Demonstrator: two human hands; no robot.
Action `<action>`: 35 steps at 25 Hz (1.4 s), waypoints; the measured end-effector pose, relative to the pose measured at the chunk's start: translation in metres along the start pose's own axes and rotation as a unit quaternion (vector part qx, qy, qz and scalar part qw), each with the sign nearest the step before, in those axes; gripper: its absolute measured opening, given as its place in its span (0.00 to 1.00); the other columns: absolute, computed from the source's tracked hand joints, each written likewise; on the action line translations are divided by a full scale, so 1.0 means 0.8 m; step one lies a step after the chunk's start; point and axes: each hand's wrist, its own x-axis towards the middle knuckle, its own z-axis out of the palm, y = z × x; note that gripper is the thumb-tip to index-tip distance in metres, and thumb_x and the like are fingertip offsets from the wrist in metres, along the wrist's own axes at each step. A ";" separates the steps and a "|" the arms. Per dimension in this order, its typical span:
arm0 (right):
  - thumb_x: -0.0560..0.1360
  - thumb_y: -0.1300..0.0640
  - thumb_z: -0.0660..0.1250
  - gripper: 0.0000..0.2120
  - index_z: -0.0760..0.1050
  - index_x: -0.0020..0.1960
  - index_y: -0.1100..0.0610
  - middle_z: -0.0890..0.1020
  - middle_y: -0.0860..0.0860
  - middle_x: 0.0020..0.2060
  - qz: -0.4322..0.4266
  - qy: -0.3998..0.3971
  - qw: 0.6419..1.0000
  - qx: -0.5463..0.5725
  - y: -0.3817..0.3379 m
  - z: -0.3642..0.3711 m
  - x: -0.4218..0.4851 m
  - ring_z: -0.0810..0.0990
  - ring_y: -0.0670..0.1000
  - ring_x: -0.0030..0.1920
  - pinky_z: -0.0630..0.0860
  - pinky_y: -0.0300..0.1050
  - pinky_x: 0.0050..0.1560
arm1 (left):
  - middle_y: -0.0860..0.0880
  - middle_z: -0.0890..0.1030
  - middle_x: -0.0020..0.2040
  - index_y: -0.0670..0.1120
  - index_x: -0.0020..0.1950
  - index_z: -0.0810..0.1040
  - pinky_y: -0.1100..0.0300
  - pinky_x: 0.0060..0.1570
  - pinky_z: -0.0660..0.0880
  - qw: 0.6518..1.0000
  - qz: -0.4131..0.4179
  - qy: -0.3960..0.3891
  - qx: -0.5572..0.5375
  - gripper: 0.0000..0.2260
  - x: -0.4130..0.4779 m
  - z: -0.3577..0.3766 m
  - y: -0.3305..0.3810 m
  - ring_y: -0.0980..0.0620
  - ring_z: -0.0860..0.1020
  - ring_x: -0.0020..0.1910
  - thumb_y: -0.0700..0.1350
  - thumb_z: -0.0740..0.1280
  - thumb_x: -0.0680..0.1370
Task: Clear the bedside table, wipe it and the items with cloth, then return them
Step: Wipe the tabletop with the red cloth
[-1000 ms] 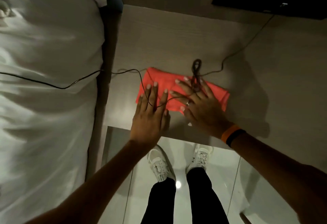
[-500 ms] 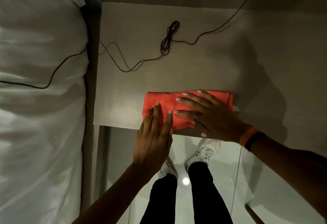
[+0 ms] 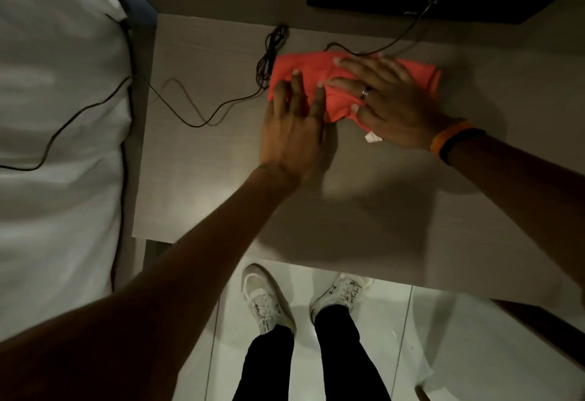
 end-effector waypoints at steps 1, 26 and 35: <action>0.81 0.50 0.53 0.27 0.56 0.80 0.45 0.58 0.49 0.82 0.016 0.005 1.000 0.009 0.006 -0.001 0.006 0.58 0.54 0.81 0.55 0.57 0.80 | 0.35 0.53 0.82 0.47 0.83 0.53 0.39 0.76 0.57 1.000 -0.002 0.000 0.000 0.29 0.016 -0.001 0.000 0.31 0.54 0.79 0.59 0.50 0.84; 0.85 0.45 0.49 0.26 0.48 0.82 0.42 0.49 0.50 0.83 -0.065 -0.071 0.995 0.028 -0.103 0.027 -0.318 0.48 0.55 0.83 0.52 0.62 0.81 | 0.39 0.70 0.74 0.49 0.79 0.66 0.43 0.63 0.78 0.993 0.077 -0.037 -0.077 0.25 -0.268 0.088 0.121 0.37 0.72 0.68 0.48 0.58 0.81; 0.83 0.48 0.51 0.28 0.47 0.82 0.42 0.50 0.48 0.83 -0.082 -0.081 0.993 -0.040 0.022 0.006 -0.351 0.49 0.54 0.83 0.57 0.59 0.80 | 0.36 0.74 0.66 0.49 0.76 0.71 0.46 0.51 0.79 0.986 0.138 -0.027 -0.092 0.24 -0.187 0.062 0.211 0.36 0.74 0.60 0.46 0.62 0.79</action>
